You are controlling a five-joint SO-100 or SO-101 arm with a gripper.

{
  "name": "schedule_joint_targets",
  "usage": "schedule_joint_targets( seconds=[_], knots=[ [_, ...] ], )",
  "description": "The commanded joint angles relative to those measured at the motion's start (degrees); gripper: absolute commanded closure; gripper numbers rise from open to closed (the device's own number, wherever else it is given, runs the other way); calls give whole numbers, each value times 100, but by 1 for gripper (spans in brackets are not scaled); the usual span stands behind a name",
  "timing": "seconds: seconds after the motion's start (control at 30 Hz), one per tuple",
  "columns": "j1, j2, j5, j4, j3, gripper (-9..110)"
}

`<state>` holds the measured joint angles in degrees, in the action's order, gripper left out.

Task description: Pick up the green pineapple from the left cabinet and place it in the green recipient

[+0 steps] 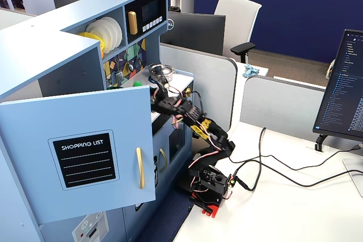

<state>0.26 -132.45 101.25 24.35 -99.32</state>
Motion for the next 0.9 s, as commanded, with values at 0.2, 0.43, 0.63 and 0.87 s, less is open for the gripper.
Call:
schedule_joint_targets(
  seconds=[0.2,0.43,0.63,0.87],
  knots=[
    [360,1925,-606,-1380,1151,101],
    [334,3006,-492,-1573,2021,101],
    [281,3384,-1160,-1793,2329,80],
    [272,3366,-1046,-1863,2259,73]
  ],
)
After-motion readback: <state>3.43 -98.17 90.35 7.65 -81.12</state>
